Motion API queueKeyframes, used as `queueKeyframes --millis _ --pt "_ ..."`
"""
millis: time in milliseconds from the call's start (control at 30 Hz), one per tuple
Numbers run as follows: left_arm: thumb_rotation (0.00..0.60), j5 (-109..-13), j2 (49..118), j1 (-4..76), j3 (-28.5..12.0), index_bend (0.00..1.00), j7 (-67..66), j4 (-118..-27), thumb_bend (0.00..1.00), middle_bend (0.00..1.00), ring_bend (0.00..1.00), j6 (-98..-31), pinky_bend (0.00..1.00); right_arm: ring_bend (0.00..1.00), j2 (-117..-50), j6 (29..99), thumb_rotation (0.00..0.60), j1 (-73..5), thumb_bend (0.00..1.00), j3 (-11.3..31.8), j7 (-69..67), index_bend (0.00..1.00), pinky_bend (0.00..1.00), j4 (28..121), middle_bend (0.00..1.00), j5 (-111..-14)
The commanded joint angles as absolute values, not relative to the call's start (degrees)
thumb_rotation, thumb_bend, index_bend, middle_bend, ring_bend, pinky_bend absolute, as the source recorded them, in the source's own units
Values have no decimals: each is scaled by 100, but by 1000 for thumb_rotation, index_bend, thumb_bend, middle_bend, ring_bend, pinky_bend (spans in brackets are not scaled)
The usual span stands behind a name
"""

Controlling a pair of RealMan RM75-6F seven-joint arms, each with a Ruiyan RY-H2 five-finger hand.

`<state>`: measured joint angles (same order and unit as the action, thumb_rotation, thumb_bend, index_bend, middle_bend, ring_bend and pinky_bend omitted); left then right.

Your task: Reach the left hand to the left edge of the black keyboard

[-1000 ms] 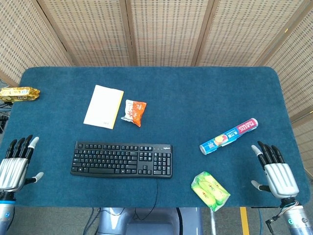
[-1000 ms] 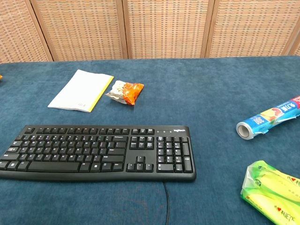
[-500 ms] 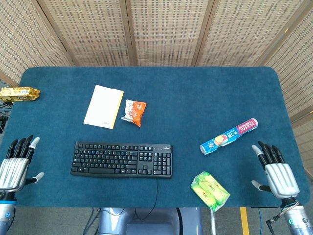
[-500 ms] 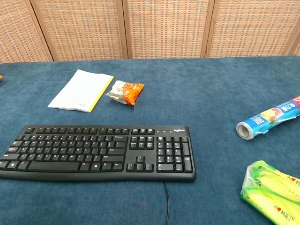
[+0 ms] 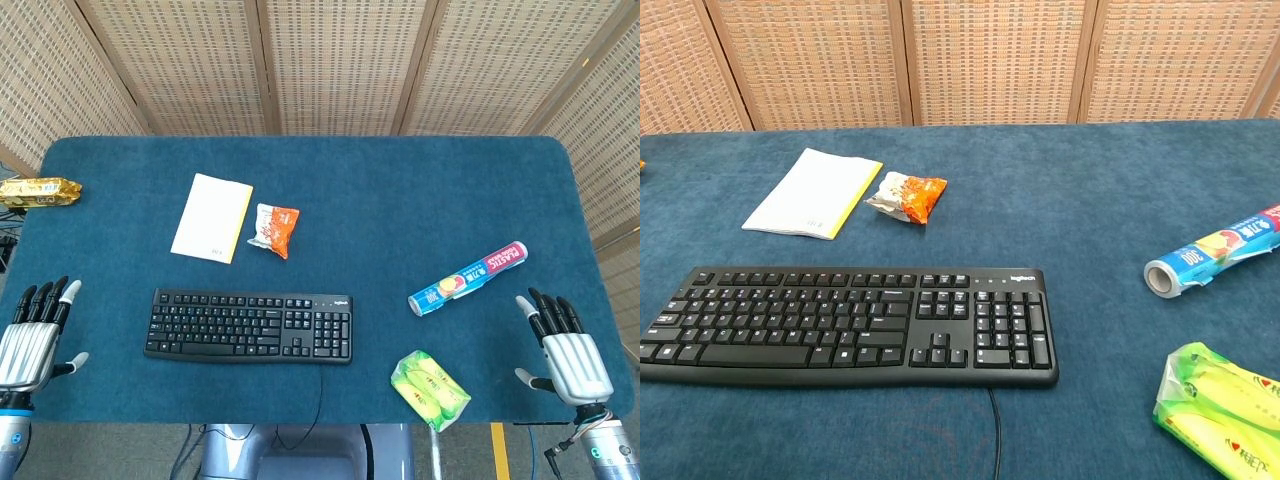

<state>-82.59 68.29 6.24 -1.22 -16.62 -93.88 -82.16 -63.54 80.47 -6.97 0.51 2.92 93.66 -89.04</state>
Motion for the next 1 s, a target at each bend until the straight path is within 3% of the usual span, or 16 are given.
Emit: queueKeyframes --millis 33,133,167,233,300,433,633,1000 --pt "600 -8250 6878 618 -167 0 -1709 -9401 28 0 0 -8289 0 0 -6349 8070 600 -689 44 59 283 0 0 9370 0 -8903" --pt "600 -8238 6951 617 -236 0 -1748 -9408 76 2 24 -8382 21 0 -6348 8073 600 -687 47 60 281 0 0 9373 0 -8901" --pt "600 -8238 6988 621 -270 0 -1753 -9409 106 35 84 -8422 64 0 -6348 8070 600 -687 46 58 285 0 0 9374 0 -8902" --pt "600 -8235 7049 649 -323 0 -1762 -9433 164 218 287 -8445 192 0 -6356 8063 600 -691 47 52 302 0 0 9376 0 -8911" --pt "600 -8235 7065 681 -348 0 -1825 -9504 205 380 423 -8432 262 0 -6364 8059 600 -694 47 39 315 0 0 9378 0 -8937" --pt "600 -8247 6993 753 -326 0 -2012 -9735 345 538 570 -8311 321 0 -6383 8049 600 -699 46 24 335 0 0 9375 0 -8963" --pt "600 -7787 6478 1028 -271 0 -2326 -10686 541 615 648 -7528 351 0 -6384 8025 600 -704 44 19 328 0 0 9375 0 -8949" --pt "600 -5722 5284 2191 -355 0 -2815 -12027 621 622 654 -5423 352 0 -6342 8081 600 -692 43 29 231 0 0 9392 0 -8979"
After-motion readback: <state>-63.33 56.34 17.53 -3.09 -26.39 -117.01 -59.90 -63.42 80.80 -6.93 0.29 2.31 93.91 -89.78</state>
